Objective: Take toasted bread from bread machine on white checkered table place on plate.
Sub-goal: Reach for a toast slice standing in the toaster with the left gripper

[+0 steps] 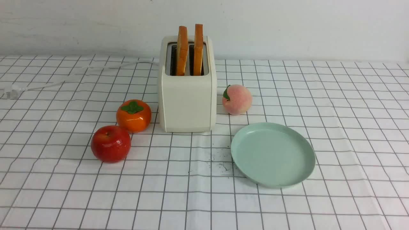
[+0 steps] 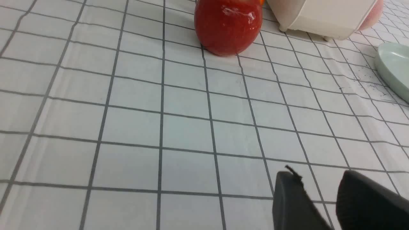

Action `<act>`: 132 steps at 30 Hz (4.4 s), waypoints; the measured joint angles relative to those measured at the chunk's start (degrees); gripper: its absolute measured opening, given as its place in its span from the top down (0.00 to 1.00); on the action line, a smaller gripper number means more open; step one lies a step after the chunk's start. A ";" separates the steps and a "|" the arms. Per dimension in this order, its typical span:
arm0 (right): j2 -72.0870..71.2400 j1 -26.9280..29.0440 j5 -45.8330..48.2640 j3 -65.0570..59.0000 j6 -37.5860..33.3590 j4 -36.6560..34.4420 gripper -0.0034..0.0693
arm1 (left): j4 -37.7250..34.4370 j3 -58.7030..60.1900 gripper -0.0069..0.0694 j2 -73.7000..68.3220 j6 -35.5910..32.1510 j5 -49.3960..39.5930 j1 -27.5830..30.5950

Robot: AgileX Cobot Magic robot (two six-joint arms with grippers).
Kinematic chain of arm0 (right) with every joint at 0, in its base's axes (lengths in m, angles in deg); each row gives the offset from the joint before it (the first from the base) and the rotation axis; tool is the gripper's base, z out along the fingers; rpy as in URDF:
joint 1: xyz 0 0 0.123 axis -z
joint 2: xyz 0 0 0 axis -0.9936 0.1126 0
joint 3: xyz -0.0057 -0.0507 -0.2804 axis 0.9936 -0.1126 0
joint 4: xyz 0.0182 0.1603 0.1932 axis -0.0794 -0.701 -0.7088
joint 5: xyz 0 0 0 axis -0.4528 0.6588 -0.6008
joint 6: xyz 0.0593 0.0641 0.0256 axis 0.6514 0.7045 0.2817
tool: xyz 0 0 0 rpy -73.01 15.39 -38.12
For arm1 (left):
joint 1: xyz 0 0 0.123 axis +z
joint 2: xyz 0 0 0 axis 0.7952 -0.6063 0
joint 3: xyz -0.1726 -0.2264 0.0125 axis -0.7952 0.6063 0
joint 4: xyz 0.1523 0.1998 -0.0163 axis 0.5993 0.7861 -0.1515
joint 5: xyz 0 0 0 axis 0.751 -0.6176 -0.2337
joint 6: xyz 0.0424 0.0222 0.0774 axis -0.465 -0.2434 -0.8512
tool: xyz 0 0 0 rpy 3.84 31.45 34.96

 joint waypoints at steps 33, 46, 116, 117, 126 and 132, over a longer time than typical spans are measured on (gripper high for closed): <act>0.00 0.00 0.00 0.00 0.00 0.00 0.62 | 0.00 0.00 0.62 0.00 0.00 0.00 0.00; 0.00 0.00 0.00 0.00 0.00 0.00 0.62 | -27.01 0.00 0.60 0.00 11.05 20.71 0.00; 0.00 0.00 0.00 0.00 0.00 0.01 0.62 | 34.94 -124.15 0.46 -125.22 22.18 -12.23 -16.84; 0.00 0.00 0.00 0.00 0.00 0.01 0.62 | 35.08 -124.15 0.46 -125.30 22.33 -12.23 -16.84; 0.00 0.00 0.00 0.00 0.00 0.01 0.62 | 41.09 -124.33 0.50 -126.88 27.87 -11.36 -16.91; 0.00 0.00 0.00 0.00 0.00 0.01 0.62 | 41.48 -124.45 0.70 -127.12 28.30 -11.36 -16.93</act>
